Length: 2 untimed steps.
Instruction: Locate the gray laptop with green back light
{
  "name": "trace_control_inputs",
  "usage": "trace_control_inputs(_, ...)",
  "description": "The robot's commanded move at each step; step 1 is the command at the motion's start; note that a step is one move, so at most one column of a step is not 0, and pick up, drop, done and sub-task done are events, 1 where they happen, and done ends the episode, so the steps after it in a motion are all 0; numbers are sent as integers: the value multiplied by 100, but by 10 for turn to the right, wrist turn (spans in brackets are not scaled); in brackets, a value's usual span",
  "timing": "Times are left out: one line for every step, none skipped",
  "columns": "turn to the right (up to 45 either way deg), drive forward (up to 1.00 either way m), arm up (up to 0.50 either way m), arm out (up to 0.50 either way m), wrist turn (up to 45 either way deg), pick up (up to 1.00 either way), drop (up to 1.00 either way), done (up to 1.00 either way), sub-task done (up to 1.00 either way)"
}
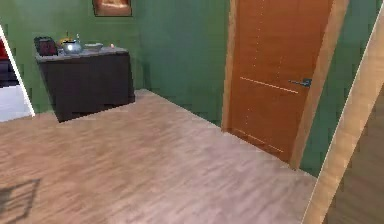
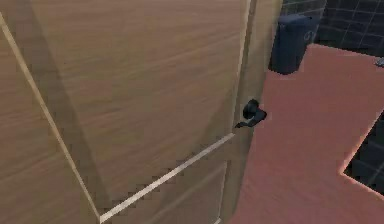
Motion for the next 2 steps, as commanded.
trace_control_inputs(-390, 0, 0, 0, 0, 0, 0, 0, 0)
trace_control_inputs(0, 100, 0, 0, 0, 0, 0, 0, 0)
